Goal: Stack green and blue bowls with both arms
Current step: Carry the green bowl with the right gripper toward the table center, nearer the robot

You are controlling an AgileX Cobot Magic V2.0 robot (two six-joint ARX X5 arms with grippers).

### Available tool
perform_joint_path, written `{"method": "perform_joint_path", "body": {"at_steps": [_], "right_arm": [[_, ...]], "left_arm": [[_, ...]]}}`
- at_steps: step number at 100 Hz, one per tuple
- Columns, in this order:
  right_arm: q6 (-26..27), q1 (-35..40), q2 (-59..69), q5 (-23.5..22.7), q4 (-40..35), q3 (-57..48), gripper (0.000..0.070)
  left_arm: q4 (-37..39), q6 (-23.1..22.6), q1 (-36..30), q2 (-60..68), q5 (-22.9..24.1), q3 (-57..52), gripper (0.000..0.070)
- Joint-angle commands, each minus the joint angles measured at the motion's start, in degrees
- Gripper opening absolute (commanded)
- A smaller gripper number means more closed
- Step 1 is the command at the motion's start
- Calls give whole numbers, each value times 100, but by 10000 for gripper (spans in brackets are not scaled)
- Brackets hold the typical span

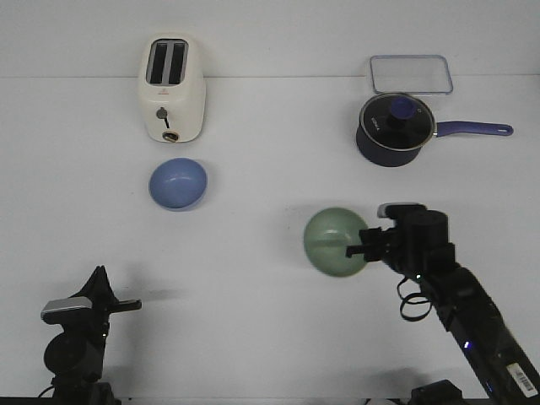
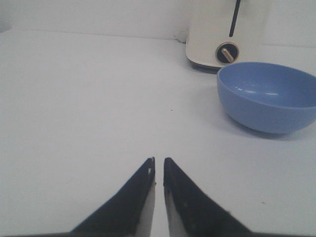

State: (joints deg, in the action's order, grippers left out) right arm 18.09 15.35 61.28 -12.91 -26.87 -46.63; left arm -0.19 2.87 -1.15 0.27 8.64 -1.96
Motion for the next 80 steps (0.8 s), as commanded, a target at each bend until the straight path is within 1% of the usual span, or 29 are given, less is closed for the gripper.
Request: {"method": "perform_joint_path", "body": {"at_steps": [1, 12, 22, 44, 56, 59, 61, 70, 72, 76, 80], "right_arm": [[321, 675, 127, 293, 162, 125, 1], [501, 1506, 400, 605, 437, 251, 1], [597, 1978, 754, 911, 551, 251, 1], [590, 2304, 1268, 1300, 579, 251, 1], [586, 2323, 1357, 1335, 605, 251, 7], [588, 2323, 1373, 1335, 610, 251, 27], [588, 2326, 1379, 1333, 612, 251, 56], [586, 2326, 1379, 1333, 592, 251, 271], [584, 2326, 1379, 1333, 586, 251, 308], [551, 2326, 1377, 1333, 584, 251, 348], [472, 2326, 1349, 1335, 584, 251, 349]], "left_arm": [[70, -42, 2, -9, -31, 116, 15], [68, -42, 2, -9, -31, 116, 14], [68, -42, 2, -9, -31, 114, 14], [68, -42, 2, -9, -31, 114, 14], [68, -42, 2, -9, -31, 114, 15], [70, -42, 2, -9, -31, 116, 14], [68, -42, 2, -9, -31, 114, 15], [70, -42, 2, -9, -31, 114, 15], [70, -42, 2, -9, -31, 114, 14], [70, -42, 2, -9, -31, 116, 15], [70, -42, 2, -9, -31, 114, 15]]}}
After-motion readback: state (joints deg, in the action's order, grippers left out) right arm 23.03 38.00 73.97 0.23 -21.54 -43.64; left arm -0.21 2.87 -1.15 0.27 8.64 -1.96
